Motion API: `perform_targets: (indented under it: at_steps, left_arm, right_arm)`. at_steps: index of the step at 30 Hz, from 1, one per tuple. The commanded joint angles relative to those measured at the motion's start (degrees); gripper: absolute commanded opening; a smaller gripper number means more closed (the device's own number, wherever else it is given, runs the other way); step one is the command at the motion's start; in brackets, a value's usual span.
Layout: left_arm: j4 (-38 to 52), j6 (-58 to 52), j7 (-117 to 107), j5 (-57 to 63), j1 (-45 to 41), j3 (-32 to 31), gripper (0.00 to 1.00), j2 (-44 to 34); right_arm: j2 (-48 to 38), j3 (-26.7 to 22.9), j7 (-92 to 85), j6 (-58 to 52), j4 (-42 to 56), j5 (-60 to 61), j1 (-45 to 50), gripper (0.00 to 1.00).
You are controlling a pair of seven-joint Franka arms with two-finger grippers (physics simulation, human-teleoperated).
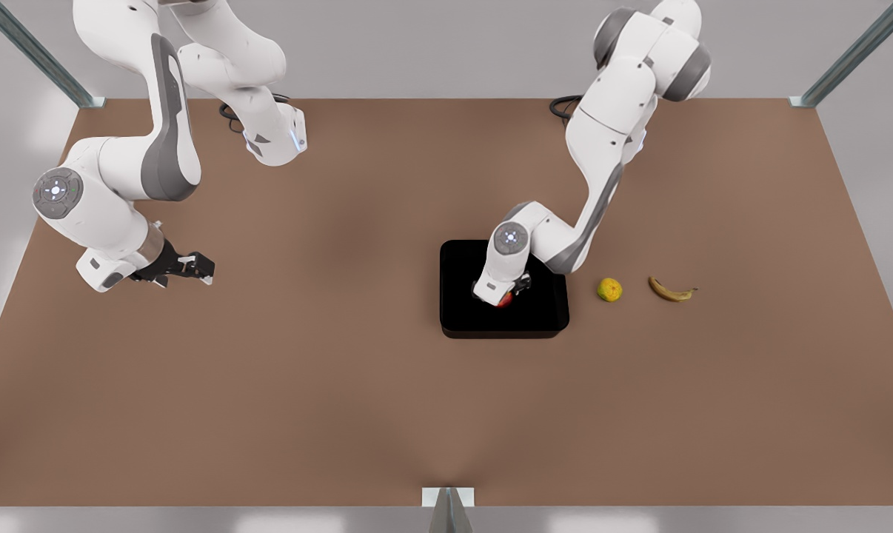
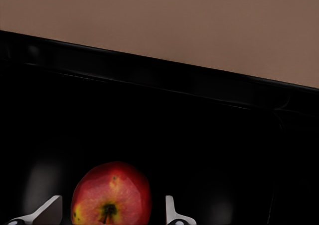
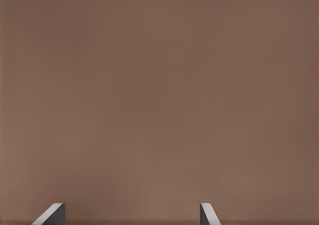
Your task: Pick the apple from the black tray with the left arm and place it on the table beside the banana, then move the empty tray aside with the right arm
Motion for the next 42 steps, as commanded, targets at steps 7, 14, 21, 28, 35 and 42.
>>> perform_targets:
  at_steps: [7,14,21,28,35,42]
  left_arm:
    - [-0.51,0.49,-3.81,0.43,-0.18,0.00,1.00,0.24]
    - [-0.42,0.05,-4.33,0.43,-0.09,0.00,0.75,-0.03]
    - [6.88,-17.70,4.27,0.34,3.95,0.70,0.75,-5.65]
    - [6.26,-23.51,40.75,-0.45,27.77,0.61,0.75,-10.40]
    - [6.70,-14.54,41.81,-0.45,31.38,0.44,1.00,-2.13]
    - [14.61,-41.87,58.95,-8.01,37.35,1.93,1.00,-25.60]
  right_arm:
    - [-0.05,-0.03,-0.15,-0.03,0.03,0.06,-0.12,1.00]
    - [-0.05,-0.03,-0.15,-0.03,0.03,0.06,-0.12,1.00]
    - [-0.05,-0.03,-0.15,-0.03,0.03,0.06,-0.12,1.00]
    - [0.74,2.34,19.80,-5.13,6.97,0.32,13.41,1.00]
    - [19.90,2.87,41.07,-1.27,22.18,0.85,29.58,0.99]
    - [23.06,4.63,65.95,18.69,17.08,4.01,35.91,1.00]
